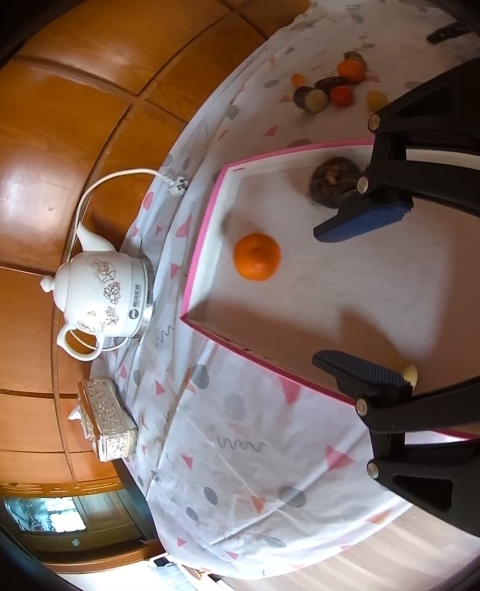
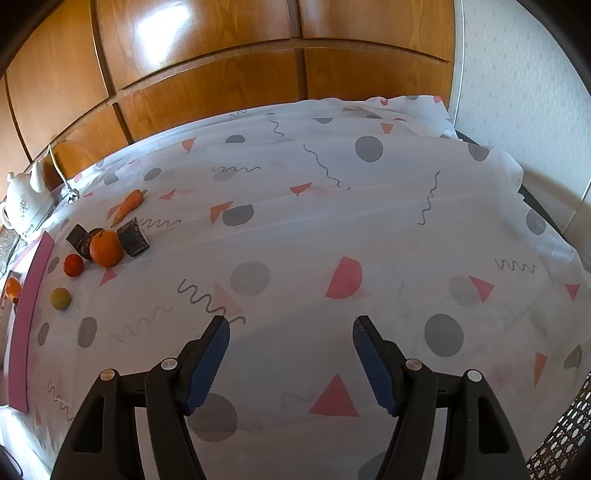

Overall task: Organize fruits
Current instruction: 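Place the yellow fruit in the tray and open the left gripper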

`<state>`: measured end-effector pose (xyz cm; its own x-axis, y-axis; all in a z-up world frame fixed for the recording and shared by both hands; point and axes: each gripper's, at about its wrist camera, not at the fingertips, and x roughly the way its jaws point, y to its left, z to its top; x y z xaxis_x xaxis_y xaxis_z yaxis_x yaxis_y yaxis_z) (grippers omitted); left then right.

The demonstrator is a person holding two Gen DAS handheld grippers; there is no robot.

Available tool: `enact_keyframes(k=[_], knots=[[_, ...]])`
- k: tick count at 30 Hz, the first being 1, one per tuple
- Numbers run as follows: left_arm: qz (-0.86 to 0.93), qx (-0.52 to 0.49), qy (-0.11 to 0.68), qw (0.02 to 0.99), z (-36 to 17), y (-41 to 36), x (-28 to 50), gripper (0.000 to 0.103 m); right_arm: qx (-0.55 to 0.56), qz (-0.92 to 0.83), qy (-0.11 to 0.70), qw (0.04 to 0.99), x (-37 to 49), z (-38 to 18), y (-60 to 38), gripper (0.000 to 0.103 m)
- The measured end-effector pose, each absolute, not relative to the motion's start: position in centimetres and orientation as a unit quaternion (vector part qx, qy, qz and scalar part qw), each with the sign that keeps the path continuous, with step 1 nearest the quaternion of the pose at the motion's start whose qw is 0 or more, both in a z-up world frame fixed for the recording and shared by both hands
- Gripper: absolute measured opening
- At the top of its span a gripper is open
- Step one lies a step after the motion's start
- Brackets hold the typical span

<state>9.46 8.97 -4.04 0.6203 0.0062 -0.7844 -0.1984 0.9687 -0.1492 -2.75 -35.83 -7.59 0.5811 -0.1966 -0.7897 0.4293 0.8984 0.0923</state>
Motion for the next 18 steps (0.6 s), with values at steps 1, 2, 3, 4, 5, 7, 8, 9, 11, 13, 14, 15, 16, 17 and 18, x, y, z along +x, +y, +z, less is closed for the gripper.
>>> enact_keyframes(k=[1,2,3,4,5,7,8,9,11,13,14,15,16,17,18], knots=[[0.058,-0.11,0.431,0.894,-4.0,8.9,8.9,0.066,0.138,-0.178,0.421,0.879,-2.8,-7.6,-35.8,0.07],[0.058,-0.111,0.432,0.893,-4.0,8.8,8.5,0.067,0.139,-0.177,0.421,0.879,-2.8,-7.6,-35.8,0.07],[0.057,-0.11,0.432,0.893,-4.0,8.7,8.1,0.069,0.139,-0.177,0.42,0.879,-2.8,-7.6,-35.7,0.07],[0.057,-0.11,0.432,0.893,-3.9,8.6,7.6,0.07,0.139,-0.177,0.42,0.879,-2.8,-7.6,-35.7,0.07],[0.056,-0.109,0.432,0.894,-3.8,8.5,7.3,0.07,0.14,-0.177,0.42,0.879,-2.9,-7.6,-35.7,0.07],[0.055,-0.109,0.431,0.894,-3.8,8.3,6.5,0.072,0.14,-0.176,0.42,0.879,-2.9,-7.6,-35.6,0.07],[0.054,-0.11,0.431,0.894,-3.7,8.2,6.1,0.073,0.14,-0.176,0.42,0.879,-2.9,-7.6,-35.6,0.07],[0.055,-0.111,0.43,0.894,-3.7,8.1,5.8,0.074,0.141,-0.176,0.42,0.879,-2.9,-7.6,-35.5,0.07],[0.056,-0.113,0.426,0.896,-3.6,8.0,5.1,0.077,0.141,-0.174,0.419,0.88,-3.0,-7.6,-35.4,0.07],[0.057,-0.113,0.425,0.896,-3.5,7.8,4.6,0.077,0.14,-0.173,0.42,0.88,-3.0,-7.7,-35.2,0.07],[0.058,-0.114,0.424,0.896,-3.5,7.8,4.3,0.077,0.14,-0.172,0.42,0.88,-3.0,-7.7,-35.2,0.07],[0.059,-0.116,0.423,0.897,-3.5,7.7,4.0,0.078,0.14,-0.171,0.42,0.88,-3.1,-7.7,-35.1,0.07],[0.06,-0.116,0.423,0.897,-3.5,7.6,3.8,0.079,0.139,-0.17,0.42,0.881,-3.1,-7.7,-35.0,0.07],[0.061,-0.116,0.421,0.897,-3.5,7.6,3.4,0.08,0.139,-0.169,0.42,0.881,-3.1,-7.7,-34.9,0.07],[0.063,-0.114,0.42,0.898,-3.5,7.5,3.2,0.08,0.138,-0.167,0.42,0.881,-3.1,-7.7,-34.8,0.07]])
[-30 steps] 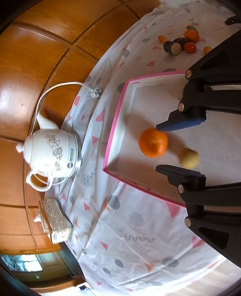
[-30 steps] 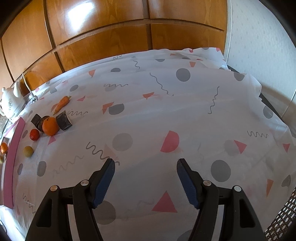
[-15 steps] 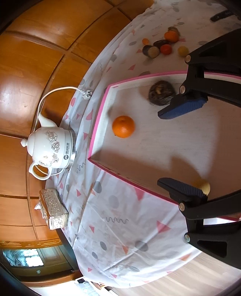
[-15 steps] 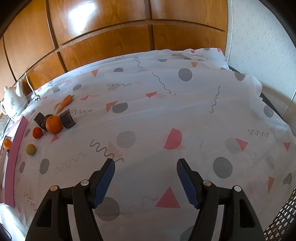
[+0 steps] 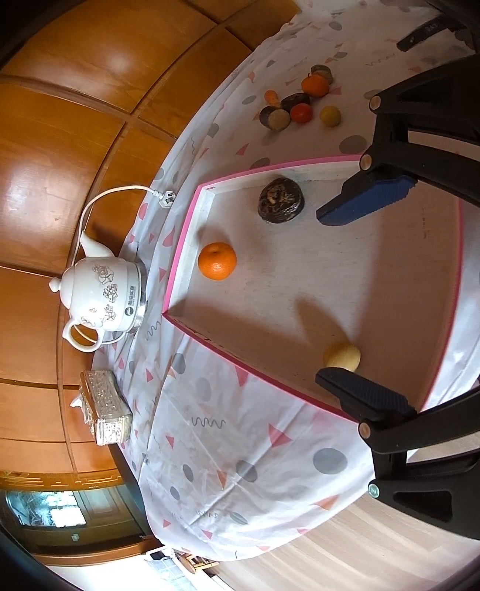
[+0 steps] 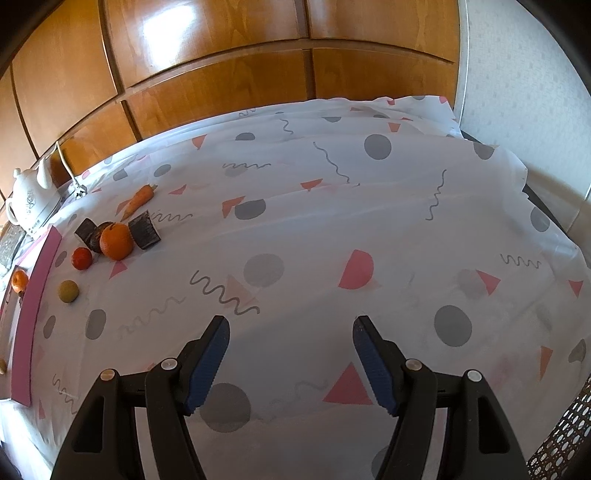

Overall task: Organize fruits
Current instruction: 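Place the yellow fruit in the tray and open the left gripper, then move the right gripper to the carrot and grasp it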

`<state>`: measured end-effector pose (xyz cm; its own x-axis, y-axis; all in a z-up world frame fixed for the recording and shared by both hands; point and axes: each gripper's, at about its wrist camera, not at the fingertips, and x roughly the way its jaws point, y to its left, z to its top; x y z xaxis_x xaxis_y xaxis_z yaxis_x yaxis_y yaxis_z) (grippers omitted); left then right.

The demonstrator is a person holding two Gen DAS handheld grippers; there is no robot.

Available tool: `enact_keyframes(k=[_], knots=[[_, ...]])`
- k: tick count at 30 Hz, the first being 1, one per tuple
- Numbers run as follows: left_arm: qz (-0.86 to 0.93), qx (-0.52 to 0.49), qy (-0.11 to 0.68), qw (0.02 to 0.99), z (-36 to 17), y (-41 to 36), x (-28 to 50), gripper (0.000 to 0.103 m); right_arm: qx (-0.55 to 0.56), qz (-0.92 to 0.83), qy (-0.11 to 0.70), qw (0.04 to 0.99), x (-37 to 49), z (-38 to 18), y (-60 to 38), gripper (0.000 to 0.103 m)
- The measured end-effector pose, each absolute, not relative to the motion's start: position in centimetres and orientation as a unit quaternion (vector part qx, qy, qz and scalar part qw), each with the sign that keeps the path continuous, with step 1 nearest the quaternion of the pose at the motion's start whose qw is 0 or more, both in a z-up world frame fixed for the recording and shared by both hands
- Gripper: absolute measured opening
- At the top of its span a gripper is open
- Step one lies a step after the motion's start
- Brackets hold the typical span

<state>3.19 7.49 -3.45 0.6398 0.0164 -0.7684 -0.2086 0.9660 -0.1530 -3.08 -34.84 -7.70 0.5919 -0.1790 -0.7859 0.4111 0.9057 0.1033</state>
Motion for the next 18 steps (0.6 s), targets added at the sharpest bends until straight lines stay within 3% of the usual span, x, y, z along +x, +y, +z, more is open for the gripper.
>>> enact_keyframes(k=[18], knots=[[0.088,-0.123,0.4,0.904,-2.9,8.9,0.7,0.087,0.103,-0.105,0.428,0.892,-1.3,-7.0,-30.9,0.07]])
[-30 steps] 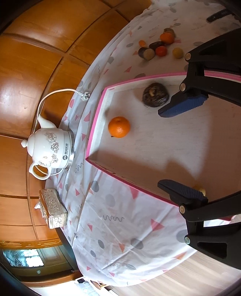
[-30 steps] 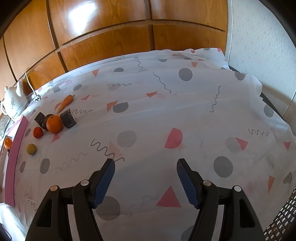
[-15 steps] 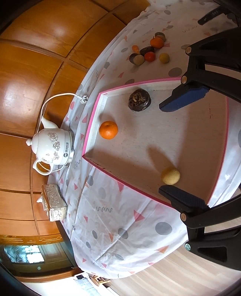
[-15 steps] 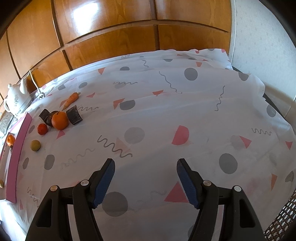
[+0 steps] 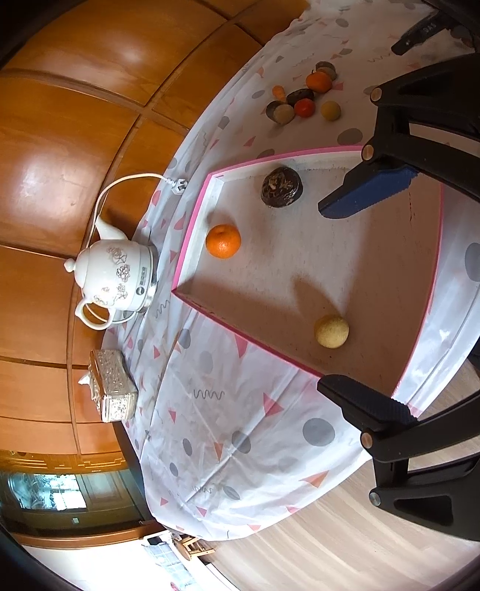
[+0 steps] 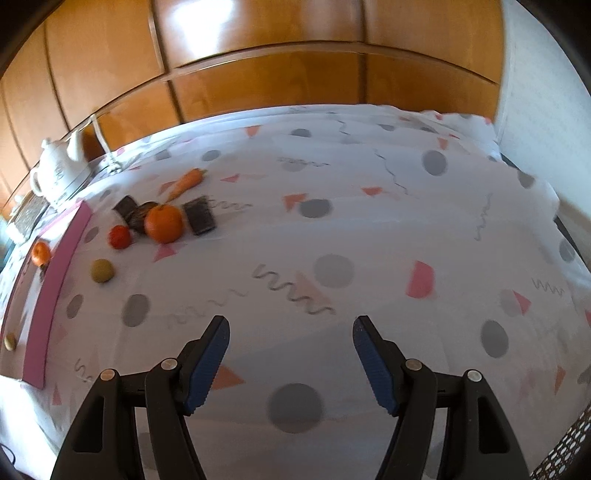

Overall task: Organize fruits
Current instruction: 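Move the right gripper to the carrot and grasp it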

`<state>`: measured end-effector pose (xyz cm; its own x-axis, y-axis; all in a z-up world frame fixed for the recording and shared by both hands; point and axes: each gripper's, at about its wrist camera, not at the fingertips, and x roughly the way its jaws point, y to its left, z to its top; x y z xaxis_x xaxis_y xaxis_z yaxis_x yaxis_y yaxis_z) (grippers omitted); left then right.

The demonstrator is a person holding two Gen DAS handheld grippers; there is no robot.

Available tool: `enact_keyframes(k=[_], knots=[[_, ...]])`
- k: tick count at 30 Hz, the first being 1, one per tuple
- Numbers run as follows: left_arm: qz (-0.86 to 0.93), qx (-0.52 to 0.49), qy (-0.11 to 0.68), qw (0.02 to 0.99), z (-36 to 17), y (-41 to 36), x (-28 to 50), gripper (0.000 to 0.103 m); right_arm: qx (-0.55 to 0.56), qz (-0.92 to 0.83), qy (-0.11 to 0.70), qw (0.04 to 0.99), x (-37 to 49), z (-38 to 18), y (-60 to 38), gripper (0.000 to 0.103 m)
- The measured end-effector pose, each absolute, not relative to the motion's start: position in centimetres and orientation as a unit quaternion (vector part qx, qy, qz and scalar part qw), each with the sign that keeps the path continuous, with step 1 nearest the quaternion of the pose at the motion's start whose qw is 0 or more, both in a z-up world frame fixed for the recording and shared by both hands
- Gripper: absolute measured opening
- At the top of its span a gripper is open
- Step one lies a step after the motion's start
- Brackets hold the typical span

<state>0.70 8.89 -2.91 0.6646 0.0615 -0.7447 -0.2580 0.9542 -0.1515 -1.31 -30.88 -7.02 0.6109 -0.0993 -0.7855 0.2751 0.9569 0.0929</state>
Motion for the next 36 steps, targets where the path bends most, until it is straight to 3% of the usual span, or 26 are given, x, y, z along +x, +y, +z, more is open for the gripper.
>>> enact_keyframes(k=[21,29,36], knots=[[0.105,-0.147,0.392,0.902,-3.0,10.5,-0.6,0.09,0.067,0.082,0.417,0.902,5.1,-2.1,-20.8,0.07],[0.112,-0.159,0.388,0.901,-3.1,11.3,-0.9,0.09,0.088,0.06,0.41,0.906,10.1,-1.0,-21.6,0.07],[0.113,-0.153,0.389,0.902,-3.3,11.4,-0.7,0.09,0.117,0.008,0.434,0.893,15.5,-1.9,-24.8,0.056]])
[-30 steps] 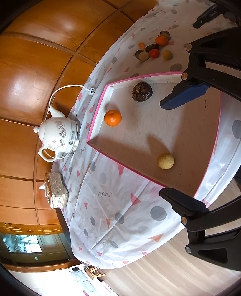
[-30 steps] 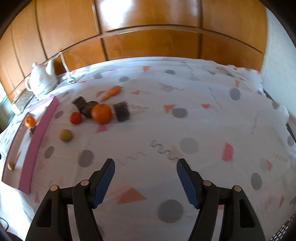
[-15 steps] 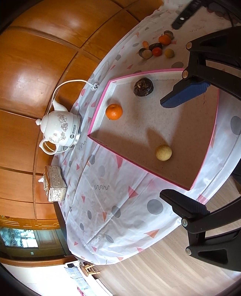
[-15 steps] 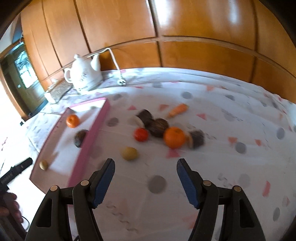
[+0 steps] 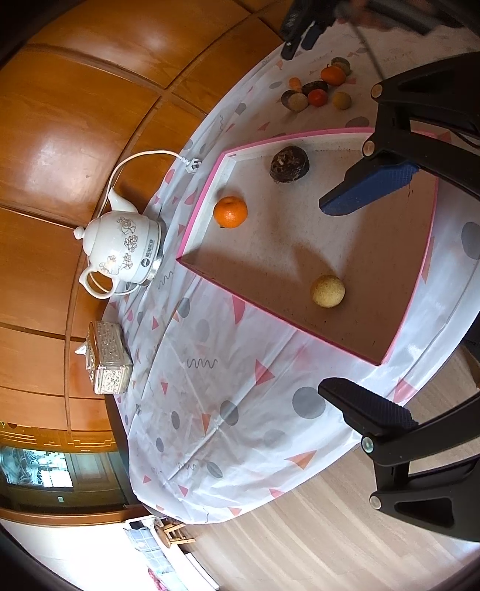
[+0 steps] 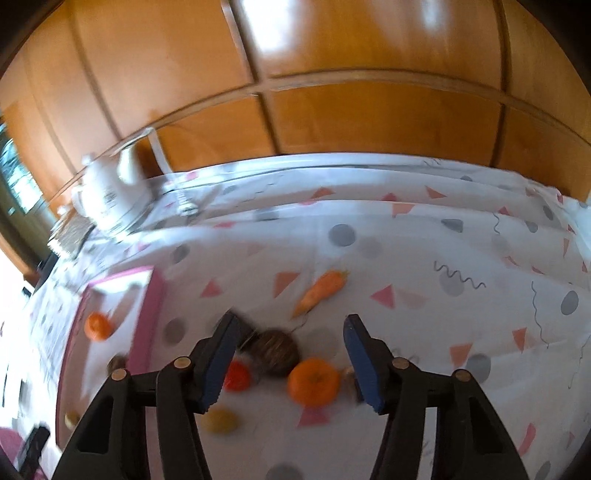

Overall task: Organize fruits
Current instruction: 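Move the right gripper to the carrot and grasp it, then carry the carrot into the tray and release it with the right gripper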

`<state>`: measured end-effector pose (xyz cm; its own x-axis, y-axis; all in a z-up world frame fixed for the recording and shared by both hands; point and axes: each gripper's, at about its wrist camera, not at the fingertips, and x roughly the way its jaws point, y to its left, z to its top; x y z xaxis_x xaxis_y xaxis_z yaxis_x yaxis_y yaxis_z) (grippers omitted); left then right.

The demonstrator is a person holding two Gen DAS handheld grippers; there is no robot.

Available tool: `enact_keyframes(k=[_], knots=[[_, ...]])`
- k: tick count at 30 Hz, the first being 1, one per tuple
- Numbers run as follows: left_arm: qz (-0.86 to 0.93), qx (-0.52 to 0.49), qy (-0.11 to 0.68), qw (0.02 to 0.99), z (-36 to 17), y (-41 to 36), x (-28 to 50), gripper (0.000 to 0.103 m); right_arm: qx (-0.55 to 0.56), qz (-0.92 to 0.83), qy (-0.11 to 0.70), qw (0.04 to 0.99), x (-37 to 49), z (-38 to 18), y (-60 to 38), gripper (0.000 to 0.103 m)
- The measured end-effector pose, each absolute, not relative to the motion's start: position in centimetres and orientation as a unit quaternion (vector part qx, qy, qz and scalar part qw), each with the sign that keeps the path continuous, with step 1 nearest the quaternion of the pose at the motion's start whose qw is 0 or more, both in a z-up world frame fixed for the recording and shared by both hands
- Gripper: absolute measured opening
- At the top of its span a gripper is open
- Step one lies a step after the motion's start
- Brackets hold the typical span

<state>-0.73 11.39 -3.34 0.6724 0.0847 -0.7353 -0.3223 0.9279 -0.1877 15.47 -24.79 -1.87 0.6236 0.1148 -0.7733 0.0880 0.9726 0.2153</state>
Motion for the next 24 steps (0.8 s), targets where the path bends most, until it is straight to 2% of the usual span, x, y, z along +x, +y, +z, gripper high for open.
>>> enact_keyframes(k=[10,12,14,18,19,24], knots=[[0.119,-0.13,0.388,0.904,-3.5,11.5,-0.4,0.09,0.179,-0.049,0.48,0.858,22.6,-5.5,-27.6,0.055],[0.12,-0.131,0.393,0.902,-3.7,11.7,-0.2,0.09,0.177,-0.055,0.488,0.853,23.3,-6.2,-27.6,0.05],[0.121,-0.132,0.397,0.9,-4.0,11.8,-0.1,0.09,0.174,-0.06,0.498,0.848,24.0,-7.1,-27.5,0.049],[0.121,-0.132,0.402,0.898,-4.3,11.9,0.1,0.09,0.154,-0.061,0.507,0.846,24.7,-8.2,-27.0,0.028],[0.121,-0.132,0.403,0.898,-4.3,11.9,0.1,0.09,0.139,-0.058,0.506,0.849,24.8,-8.1,-26.7,0.026],[0.118,-0.133,0.401,0.899,-4.3,11.7,0.1,0.09,0.128,-0.026,0.483,0.866,23.7,-6.3,-26.2,0.024]])
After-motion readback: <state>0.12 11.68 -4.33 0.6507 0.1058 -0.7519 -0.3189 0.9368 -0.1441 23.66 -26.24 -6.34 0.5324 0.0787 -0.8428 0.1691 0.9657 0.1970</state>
